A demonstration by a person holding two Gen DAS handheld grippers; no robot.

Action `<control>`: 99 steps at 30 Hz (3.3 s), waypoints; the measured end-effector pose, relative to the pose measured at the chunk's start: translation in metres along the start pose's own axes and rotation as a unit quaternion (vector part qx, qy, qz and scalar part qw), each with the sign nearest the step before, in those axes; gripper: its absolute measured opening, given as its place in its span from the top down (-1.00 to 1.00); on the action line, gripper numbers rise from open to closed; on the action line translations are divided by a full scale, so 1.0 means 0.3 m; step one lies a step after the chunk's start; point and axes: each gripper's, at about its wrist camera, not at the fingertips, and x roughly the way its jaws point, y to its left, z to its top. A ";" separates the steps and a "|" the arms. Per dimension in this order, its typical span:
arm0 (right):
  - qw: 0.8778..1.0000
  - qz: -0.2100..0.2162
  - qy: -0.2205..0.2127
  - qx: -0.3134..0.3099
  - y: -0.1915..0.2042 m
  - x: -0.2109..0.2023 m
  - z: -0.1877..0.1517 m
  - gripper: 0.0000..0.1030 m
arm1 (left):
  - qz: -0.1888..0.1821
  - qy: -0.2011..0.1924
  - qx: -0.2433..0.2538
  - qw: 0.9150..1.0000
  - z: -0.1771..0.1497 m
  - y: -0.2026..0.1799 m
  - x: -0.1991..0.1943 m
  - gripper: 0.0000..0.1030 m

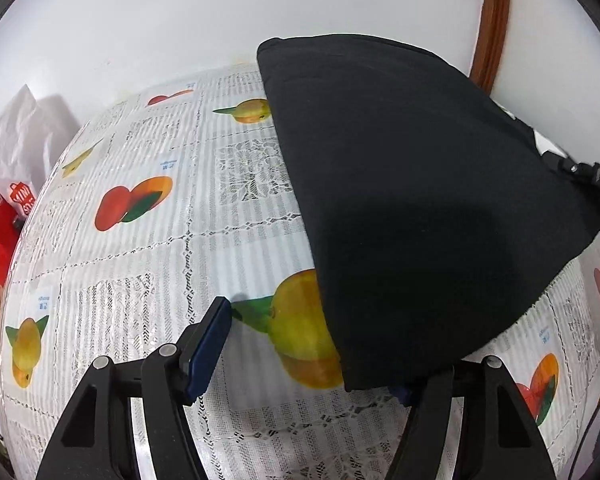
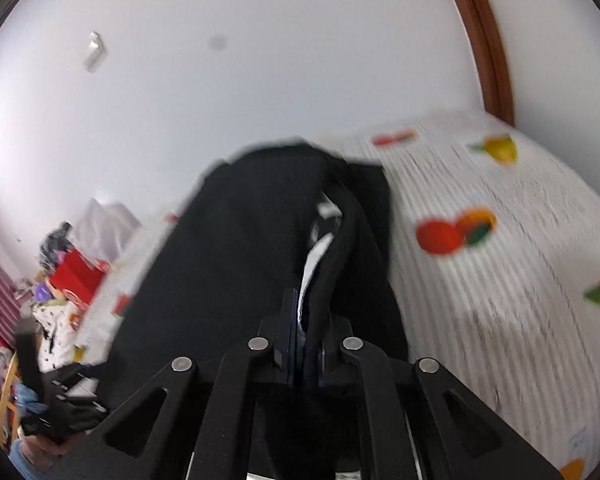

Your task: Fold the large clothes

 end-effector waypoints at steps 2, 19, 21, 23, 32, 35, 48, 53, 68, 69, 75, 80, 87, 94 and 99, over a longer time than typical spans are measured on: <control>1.000 -0.006 0.007 0.003 -0.010 0.009 -0.012 0.56 | -0.025 -0.003 0.001 1.000 -0.008 -0.001 -0.017 -0.24; 0.999 -0.031 0.018 -0.022 -0.037 -0.014 0.000 0.75 | -0.001 0.005 0.010 1.000 0.018 -0.037 0.004 -0.29; 0.998 -0.040 0.031 -0.027 -0.049 -0.023 -0.027 0.71 | -0.004 0.006 0.009 1.000 0.034 -0.029 0.024 -0.30; 0.997 -0.052 0.022 -0.046 -0.048 -0.062 -0.059 0.68 | -0.009 0.007 0.005 1.000 0.029 -0.015 0.022 -0.29; 0.992 -0.091 0.051 -0.075 -0.078 -0.186 -0.164 0.67 | -0.018 0.006 0.005 1.000 0.006 0.004 -0.011 -0.18; 0.989 -0.103 0.065 -0.079 -0.092 -0.216 -0.194 0.67 | -0.028 0.003 0.003 1.000 -0.006 0.013 -0.031 -0.13; 0.990 -0.093 0.073 -0.083 -0.040 -0.151 -0.232 0.54 | -0.082 -0.012 -0.007 0.997 -0.052 0.058 -0.098 0.42; 0.991 -0.098 0.077 -0.057 -0.059 -0.086 -0.207 0.54 | -0.092 -0.011 -0.012 0.996 -0.052 0.062 -0.092 0.66; 0.988 -0.068 0.085 -0.112 0.040 0.059 -0.129 0.85 | -0.063 -0.016 -0.029 0.997 -0.023 0.159 -0.086 0.96; 0.988 -0.065 0.085 -0.112 0.043 0.072 -0.120 0.85 | -0.062 -0.016 -0.029 0.998 -0.020 0.162 -0.084 0.96; 0.989 -0.060 0.085 -0.103 0.037 0.115 -0.085 0.84 | -0.061 -0.013 -0.032 0.998 -0.022 0.162 -0.081 0.96; 0.988 -0.070 0.087 -0.105 0.015 0.070 -0.092 0.78 | -0.057 -0.006 -0.032 0.998 -0.018 0.171 -0.077 0.95; 0.985 -0.107 0.089 -0.102 -0.041 -0.040 -0.110 0.78 | -0.064 -0.003 -0.034 0.997 -0.036 0.181 -0.107 0.94; 0.988 -0.053 0.035 -0.138 0.069 -0.151 -0.055 0.66 | -0.071 -0.018 -0.030 0.997 -0.069 0.184 -0.197 0.89; 0.989 -0.032 0.037 -0.143 0.131 -0.076 -0.029 0.61 | -0.061 -0.036 -0.030 0.997 -0.053 0.196 -0.239 0.66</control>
